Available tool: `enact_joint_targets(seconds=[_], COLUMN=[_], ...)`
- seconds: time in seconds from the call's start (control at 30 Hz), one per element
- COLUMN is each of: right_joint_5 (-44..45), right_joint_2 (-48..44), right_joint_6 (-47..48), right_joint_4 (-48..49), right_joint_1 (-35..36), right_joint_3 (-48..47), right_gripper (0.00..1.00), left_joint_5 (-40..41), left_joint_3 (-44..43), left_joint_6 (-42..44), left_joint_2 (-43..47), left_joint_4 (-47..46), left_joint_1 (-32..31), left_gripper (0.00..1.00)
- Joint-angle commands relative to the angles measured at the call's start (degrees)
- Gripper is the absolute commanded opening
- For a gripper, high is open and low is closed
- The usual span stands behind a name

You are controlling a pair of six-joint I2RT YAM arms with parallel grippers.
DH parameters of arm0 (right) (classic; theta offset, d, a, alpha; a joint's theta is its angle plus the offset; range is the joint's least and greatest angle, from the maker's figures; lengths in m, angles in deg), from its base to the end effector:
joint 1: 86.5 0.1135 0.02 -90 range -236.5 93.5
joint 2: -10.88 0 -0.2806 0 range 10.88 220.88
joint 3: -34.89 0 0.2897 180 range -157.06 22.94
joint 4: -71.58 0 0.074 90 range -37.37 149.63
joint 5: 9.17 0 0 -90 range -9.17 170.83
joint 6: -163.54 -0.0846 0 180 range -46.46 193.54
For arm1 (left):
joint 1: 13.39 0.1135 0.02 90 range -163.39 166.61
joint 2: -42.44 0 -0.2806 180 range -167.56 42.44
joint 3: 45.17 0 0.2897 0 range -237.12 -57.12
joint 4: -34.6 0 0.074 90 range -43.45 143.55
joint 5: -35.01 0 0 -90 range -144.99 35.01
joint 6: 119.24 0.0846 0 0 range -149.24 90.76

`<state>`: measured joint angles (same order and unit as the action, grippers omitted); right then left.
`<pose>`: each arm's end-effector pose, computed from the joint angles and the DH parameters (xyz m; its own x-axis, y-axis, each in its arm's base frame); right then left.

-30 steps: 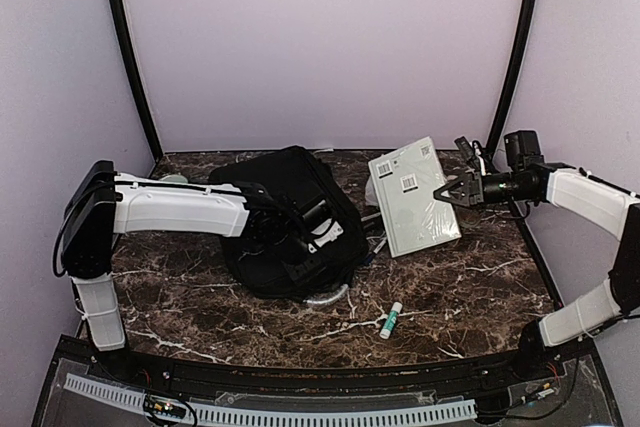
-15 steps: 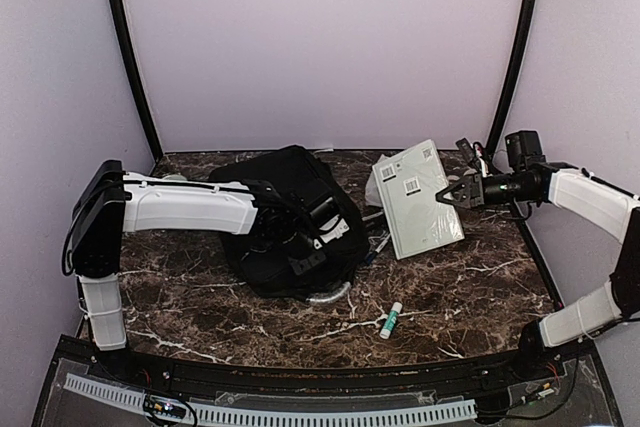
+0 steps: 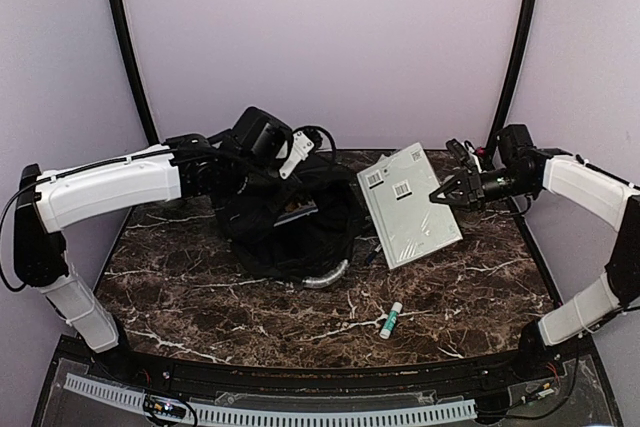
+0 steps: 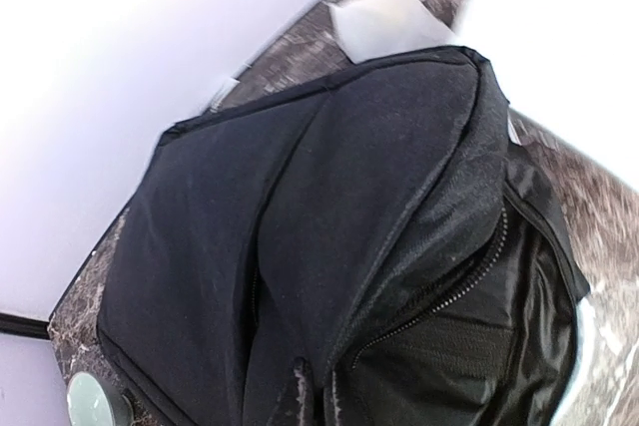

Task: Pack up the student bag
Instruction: Pick up the largest pocket of the bag, then place the book in the largest pocket of the bag.

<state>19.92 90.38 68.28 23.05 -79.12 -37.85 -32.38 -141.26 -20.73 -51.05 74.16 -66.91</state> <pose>0.3099 0.1147 0.2607 -0.8628 -0.0668 -0.5012 -0.4788 0.4262 0.7675 0.2925 -0.3409 0.3153 -0.2707 0.5959 -0.7561 0.6064 0.7156 0.3469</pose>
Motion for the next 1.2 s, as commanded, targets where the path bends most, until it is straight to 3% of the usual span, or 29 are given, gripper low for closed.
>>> enact_joint_targets(seconds=[0.0, 0.57, 0.67, 0.77, 0.9, 1.03, 1.17], right_joint_5=[-8.30, -13.15, -11.18, -5.98, -9.11, -6.23, -9.64], right_joint_2=[0.31, 6.71, 10.56, 17.60, 24.24, 31.19, 35.47], right_joint_6=[-4.69, -8.19, -7.18, 3.04, -3.17, 1.21, -9.27], right_joint_4=[5.00, 9.92, 8.21, -2.49, 2.17, -4.51, 4.67], right_joint_1=[2.60, 17.20, 20.36, 25.04, 27.18, 29.90, 30.02], right_joint_3=[2.51, 6.12, 1.62, -9.48, -13.82, -22.99, -25.08], right_gripper=[0.00, 0.00, 0.00, 0.00, 0.00, 0.00, 0.00], left_joint_5=[-0.61, -4.85, -6.33, -6.42, -7.07, -10.69, -11.66], left_joint_3=[3.15, 8.17, 8.63, 8.86, 9.99, 8.69, 9.01], left_joint_6=[-4.84, -11.13, -12.23, -13.26, -14.91, -17.14, -18.26], left_joint_2=[5.51, 6.96, 6.75, 6.44, 8.30, 9.46, 10.54], left_joint_4=[-10.45, -18.50, -19.59, -19.69, -20.40, -18.58, -18.20], left_joint_1=[2.19, 2.63, 2.63, 2.63, 2.63, 2.63, 2.39], left_gripper=[0.00, 0.00, 0.00, 0.00, 0.00, 0.00, 0.00])
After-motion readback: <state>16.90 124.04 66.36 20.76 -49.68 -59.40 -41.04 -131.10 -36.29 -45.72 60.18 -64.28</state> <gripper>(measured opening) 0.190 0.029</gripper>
